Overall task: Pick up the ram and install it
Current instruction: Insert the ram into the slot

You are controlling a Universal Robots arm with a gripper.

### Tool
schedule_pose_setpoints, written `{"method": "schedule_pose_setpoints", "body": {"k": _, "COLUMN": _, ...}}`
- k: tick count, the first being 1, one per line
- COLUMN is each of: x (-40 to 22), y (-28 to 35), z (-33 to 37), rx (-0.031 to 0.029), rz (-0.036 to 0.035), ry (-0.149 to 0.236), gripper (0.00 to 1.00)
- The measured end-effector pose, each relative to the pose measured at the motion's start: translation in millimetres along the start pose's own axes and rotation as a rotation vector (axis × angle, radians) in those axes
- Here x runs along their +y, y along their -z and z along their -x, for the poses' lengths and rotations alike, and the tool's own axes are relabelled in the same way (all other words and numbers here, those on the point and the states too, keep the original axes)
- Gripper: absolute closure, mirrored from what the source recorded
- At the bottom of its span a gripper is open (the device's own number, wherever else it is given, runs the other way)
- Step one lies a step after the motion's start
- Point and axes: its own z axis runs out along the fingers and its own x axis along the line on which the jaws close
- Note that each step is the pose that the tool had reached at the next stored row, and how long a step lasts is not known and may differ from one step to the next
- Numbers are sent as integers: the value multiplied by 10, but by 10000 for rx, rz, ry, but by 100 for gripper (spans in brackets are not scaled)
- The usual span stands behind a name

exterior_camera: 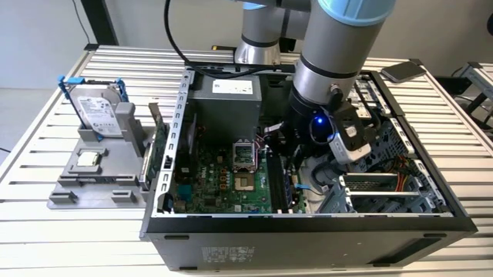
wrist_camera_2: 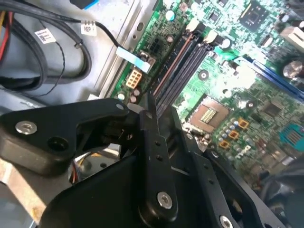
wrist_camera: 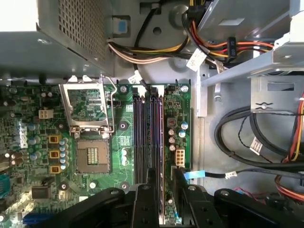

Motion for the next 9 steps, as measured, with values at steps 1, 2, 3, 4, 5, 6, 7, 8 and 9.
{"method": "schedule_pose_setpoints", "body": {"k": 1, "x": 1, "y": 0, "z": 0, "rx": 1, "rz": 7, "ry": 0, "gripper": 0}}
{"method": "schedule_pose_setpoints", "body": {"k": 2, "x": 0, "y": 0, "z": 0, "rx": 2, "rz": 12, "ry": 1, "gripper": 0}}
{"method": "schedule_pose_setpoints", "body": {"k": 3, "x": 0, "y": 1, "z": -1, "rx": 2, "rz": 17, "ry": 0, "gripper": 100}}
{"method": "schedule_pose_setpoints", "body": {"k": 4, "x": 0, "y": 1, "z": -1, "rx": 3, "rz": 23, "ry": 0, "gripper": 100}}
{"method": "schedule_pose_setpoints", "body": {"k": 5, "x": 0, "y": 1, "z": -1, "rx": 3, "rz": 29, "ry": -1, "gripper": 100}}
{"method": "schedule_pose_setpoints", "body": {"k": 6, "x": 0, "y": 2, "z": -1, "rx": 3, "rz": 35, "ry": -1, "gripper": 100}}
{"method": "schedule_pose_setpoints", "body": {"k": 7, "x": 0, "y": 2, "z": -1, "rx": 4, "rz": 41, "ry": -1, "gripper": 100}}
{"method": "schedule_pose_setpoints", "body": {"k": 8, "x": 0, "y": 1, "z": -1, "rx": 4, "rz": 48, "ry": -1, "gripper": 100}}
{"method": "schedule_pose_setpoints", "body": {"k": 9, "x": 0, "y": 1, "z": -1, "rx": 4, "rz": 54, "ry": 0, "gripper": 100}}
